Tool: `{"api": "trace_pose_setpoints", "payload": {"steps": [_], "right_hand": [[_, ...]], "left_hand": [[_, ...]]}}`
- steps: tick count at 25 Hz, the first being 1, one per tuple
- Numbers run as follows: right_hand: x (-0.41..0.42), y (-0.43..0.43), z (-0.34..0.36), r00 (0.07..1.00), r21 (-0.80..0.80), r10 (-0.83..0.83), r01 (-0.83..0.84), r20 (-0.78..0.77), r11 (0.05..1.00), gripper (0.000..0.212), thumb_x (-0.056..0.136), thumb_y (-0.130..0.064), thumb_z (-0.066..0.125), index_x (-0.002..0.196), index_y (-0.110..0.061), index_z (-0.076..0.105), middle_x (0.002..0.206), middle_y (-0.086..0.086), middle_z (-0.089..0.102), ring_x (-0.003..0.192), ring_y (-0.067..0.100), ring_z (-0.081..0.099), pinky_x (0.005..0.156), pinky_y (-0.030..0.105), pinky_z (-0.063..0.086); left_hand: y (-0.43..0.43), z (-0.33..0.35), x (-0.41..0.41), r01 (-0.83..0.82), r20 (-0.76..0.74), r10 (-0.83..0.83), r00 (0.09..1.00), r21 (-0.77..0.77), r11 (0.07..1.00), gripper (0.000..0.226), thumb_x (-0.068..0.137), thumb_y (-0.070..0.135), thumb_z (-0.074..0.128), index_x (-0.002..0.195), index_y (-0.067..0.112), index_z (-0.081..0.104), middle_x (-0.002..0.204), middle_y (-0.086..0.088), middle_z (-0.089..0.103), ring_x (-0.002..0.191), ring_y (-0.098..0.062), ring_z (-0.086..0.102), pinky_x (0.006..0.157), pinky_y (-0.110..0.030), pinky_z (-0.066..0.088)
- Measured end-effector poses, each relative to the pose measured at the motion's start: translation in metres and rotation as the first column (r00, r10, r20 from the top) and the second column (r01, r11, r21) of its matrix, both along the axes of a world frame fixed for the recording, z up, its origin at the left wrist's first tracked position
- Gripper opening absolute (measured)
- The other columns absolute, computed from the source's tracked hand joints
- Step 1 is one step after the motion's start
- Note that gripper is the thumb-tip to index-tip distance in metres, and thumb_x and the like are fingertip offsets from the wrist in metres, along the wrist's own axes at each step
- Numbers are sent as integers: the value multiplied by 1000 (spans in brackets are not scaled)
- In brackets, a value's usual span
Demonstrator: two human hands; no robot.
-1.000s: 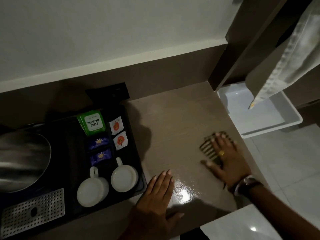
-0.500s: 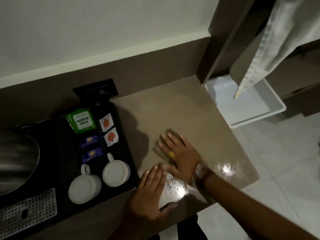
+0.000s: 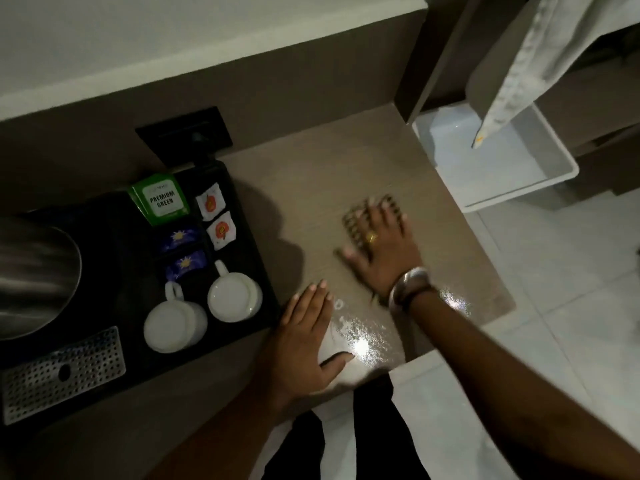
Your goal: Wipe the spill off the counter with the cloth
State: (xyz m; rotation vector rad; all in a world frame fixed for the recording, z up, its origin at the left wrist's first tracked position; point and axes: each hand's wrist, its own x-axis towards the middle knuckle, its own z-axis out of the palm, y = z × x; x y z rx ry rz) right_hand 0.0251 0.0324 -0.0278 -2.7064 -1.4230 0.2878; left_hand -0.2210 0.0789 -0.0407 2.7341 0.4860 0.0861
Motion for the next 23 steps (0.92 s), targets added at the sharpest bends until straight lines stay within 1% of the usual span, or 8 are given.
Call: {"api": "trace_pose_setpoints", "payload": {"steps": [2,3,6,11,14,17,20,23], "right_hand": [[-49,-60,-4,985,-34,170,-170,-6,985,78,94,-75,24,160,-35,17,170,-2,8,157,25,10,119,58,22],[-56,-89,-1,986,-25,163,-164,-23,986,80,92,-77,26,160,-36,17,170,-4,8,156,24,12,117,58,24],[-17,-128,2,999,-40,5,-7,-34,999,81,90,-80,24,158,-37,21,169,-7,11,154,25,20,119,54,21],[48,-27,7,953,12,-297,299,-60,954,84,88,-80,9,159,-36,18,170,0,10,157,26,5,124,55,5],[31,10,6,982,1,-173,173,-72,985,83,90,-81,14,159,-36,19,170,-1,8,157,27,4,124,55,3],[-23,-49,-2,999,-39,25,-27,-45,999,79,92,-80,19,158,-36,22,169,-5,11,156,24,12,122,56,12],[-21,-120,-3,999,-66,-32,29,-42,997,78,91,-79,25,157,-38,24,168,-8,14,155,22,16,120,55,19],[41,-108,9,982,-69,-187,185,-15,980,84,87,-84,15,157,-39,22,168,-3,17,155,25,15,122,53,17]], "left_hand": [[1,0,-1,11,-14,-10,1000,26,1000,96,92,71,52,157,1,43,168,-17,27,155,-33,26,125,-47,16],[2,-1,0,9,-14,-8,1000,37,999,95,93,72,51,158,3,41,169,-16,26,156,-32,25,126,-47,15],[3,-5,-1,40,-36,-37,999,59,997,90,96,73,50,162,13,37,172,-14,19,158,-32,18,126,-48,12],[5,-9,-2,85,-35,-83,996,75,994,82,96,70,52,158,18,43,172,-12,22,156,-36,20,123,-56,20],[6,-7,-1,100,-25,-99,995,43,994,76,95,67,56,155,21,49,171,-8,26,155,-37,23,121,-59,21],[7,-6,-2,107,-28,-106,994,37,994,73,96,68,55,153,23,51,169,-8,29,154,-36,24,121,-60,21],[7,-7,-2,119,-50,-117,992,51,992,73,97,69,51,154,24,50,169,-9,29,154,-36,23,121,-59,20],[7,-7,-1,111,-48,-108,993,52,992,73,96,69,53,153,23,50,168,-10,31,154,-37,26,121,-58,22]]}}
